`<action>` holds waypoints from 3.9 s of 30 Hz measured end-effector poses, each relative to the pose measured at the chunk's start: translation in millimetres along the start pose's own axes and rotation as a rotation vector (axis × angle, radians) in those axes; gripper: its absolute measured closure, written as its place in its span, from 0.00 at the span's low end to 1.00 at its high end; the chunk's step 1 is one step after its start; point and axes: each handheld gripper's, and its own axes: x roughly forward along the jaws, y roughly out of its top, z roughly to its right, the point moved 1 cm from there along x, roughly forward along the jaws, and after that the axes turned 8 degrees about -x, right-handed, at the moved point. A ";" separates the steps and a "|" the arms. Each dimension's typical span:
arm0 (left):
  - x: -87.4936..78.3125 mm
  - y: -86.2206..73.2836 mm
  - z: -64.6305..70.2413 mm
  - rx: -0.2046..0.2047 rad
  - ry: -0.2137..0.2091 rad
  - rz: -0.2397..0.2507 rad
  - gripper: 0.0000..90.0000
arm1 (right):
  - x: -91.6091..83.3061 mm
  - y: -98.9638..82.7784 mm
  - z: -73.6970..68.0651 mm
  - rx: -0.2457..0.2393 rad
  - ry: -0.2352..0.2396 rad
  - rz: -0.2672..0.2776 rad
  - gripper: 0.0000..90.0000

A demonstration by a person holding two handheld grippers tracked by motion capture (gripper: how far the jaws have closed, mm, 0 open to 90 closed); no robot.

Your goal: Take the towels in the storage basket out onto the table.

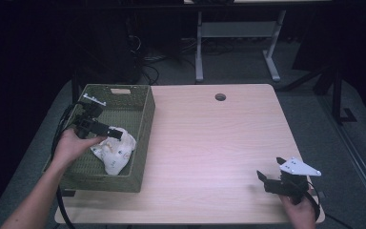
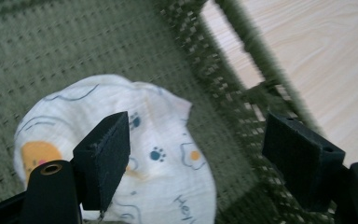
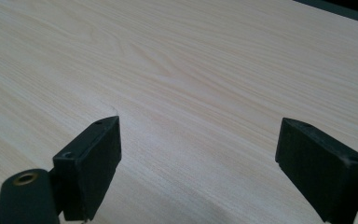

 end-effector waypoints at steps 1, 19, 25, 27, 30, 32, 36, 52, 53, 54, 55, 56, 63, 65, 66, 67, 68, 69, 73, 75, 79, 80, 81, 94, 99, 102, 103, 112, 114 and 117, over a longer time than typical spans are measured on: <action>1.7 0.2 -3.0 -0.006 0.005 -0.005 0.26 | 0.1 0.0 -0.1 -0.001 0.001 0.000 0.15; 47.2 10.7 -38.4 -0.136 0.148 -0.123 0.28 | 1.4 0.4 -0.8 -0.010 0.005 -0.006 0.15; 68.8 10.5 -44.8 -0.183 0.259 -0.211 0.30 | 0.8 0.4 -1.0 -0.006 0.006 -0.003 0.15; 71.1 10.5 -45.8 -0.171 0.273 -0.223 0.31 | 0.9 0.4 -0.9 -0.005 0.006 -0.002 0.15; 77.8 9.6 -46.8 -0.177 0.304 -0.246 0.33 | 2.3 0.4 -0.7 -0.012 0.011 -0.004 0.15; 82.7 8.0 -49.1 -0.181 0.307 -0.273 0.33 | 2.4 0.6 -1.7 -0.015 0.012 -0.005 0.15; 89.2 5.8 -48.4 -0.181 0.310 -0.310 0.34 | 1.9 0.9 -1.6 -0.017 0.010 -0.003 0.15; 88.8 5.3 -48.1 -0.178 0.311 -0.309 0.76 | -0.2 1.7 -1.2 -0.017 0.011 0.009 0.15; 88.0 4.3 -48.9 -0.182 0.303 -0.303 0.76 | -0.2 1.7 -1.2 -0.017 0.011 0.009 0.15; 87.0 3.1 -50.0 -0.197 0.291 -0.296 0.77 | -0.5 1.7 -1.0 -0.016 0.010 0.010 0.15; 86.0 2.2 -51.5 -0.196 0.282 -0.288 0.79 | -0.6 1.6 -0.9 -0.014 0.010 0.011 0.15; 84.4 0.8 -52.9 -0.192 0.273 -0.280 0.81 | -0.7 1.4 -1.0 -0.010 0.010 0.007 0.15; 73.3 0.6 -51.8 -0.195 0.227 -0.280 0.82 | 0.8 0.9 -1.2 -0.018 0.011 0.000 0.15; 69.7 0.9 -51.8 -0.180 0.229 -0.272 0.82 | 0.7 1.0 -1.4 -0.019 0.011 0.001 0.15; 65.7 1.0 -50.8 -0.181 0.225 -0.258 0.82 | 0.6 1.0 -1.6 -0.019 0.011 0.002 0.15; 60.6 1.5 -50.2 -0.175 0.216 -0.245 0.82 | 0.6 1.0 -1.6 -0.020 0.010 0.000 0.15; 54.0 2.3 -48.9 -0.163 0.208 -0.233 0.82 | 0.7 1.0 -1.5 -0.021 0.010 0.001 0.15; 54.0 2.3 -48.9 -0.163 0.208 -0.233 0.82 | 0.7 1.0 -1.5 -0.021 0.010 0.001 0.15; 39.2 3.3 -46.8 -0.160 0.195 -0.202 0.82 | -0.1 1.3 -1.8 -0.019 0.007 0.003 0.15; 26.2 3.1 -48.9 -0.182 0.141 -0.159 0.82 | -0.7 1.6 -1.4 -0.022 0.007 0.007 0.15; 8.6 1.4 -50.1 -0.221 0.052 -0.086 0.82 | -0.7 2.4 -1.9 -0.019 0.007 0.009 0.15; 4.2 0.9 -50.2 -0.225 0.030 -0.072 0.82 | -0.7 2.6 -2.0 -0.018 0.007 0.008 0.15; 4.2 0.9 -50.2 -0.225 0.030 -0.072 0.82 | -0.7 2.6 -1.9 -0.020 0.005 0.009 0.15; -40.8 1.1 -35.8 -0.188 -0.056 0.024 0.82 | 0.1 2.8 -1.4 -0.017 0.002 0.006 0.15; -59.1 8.5 -25.7 -0.163 -0.078 0.059 0.82 | 0.2 2.8 -1.0 -0.017 0.002 0.006 0.15; -65.4 11.9 -20.6 -0.151 -0.079 0.065 0.82 | 0.4 2.8 -1.0 -0.017 0.000 0.007 0.15; -68.3 13.7 -18.1 -0.143 -0.077 0.064 0.82 | 0.5 2.8 -1.0 -0.017 0.001 0.006 0.15; -96.2 24.4 0.2 -0.109 -0.085 0.082 0.82 | 0.7 2.9 -0.6 -0.017 -0.003 0.008 0.15; -98.7 25.3 2.1 -0.107 -0.081 0.084 0.82 | 0.7 3.0 -0.9 -0.016 -0.002 0.006 0.15; -105.6 28.2 8.0 -0.095 -0.078 0.089 0.82 | 1.0 3.2 -1.0 -0.018 -0.002 0.007 0.15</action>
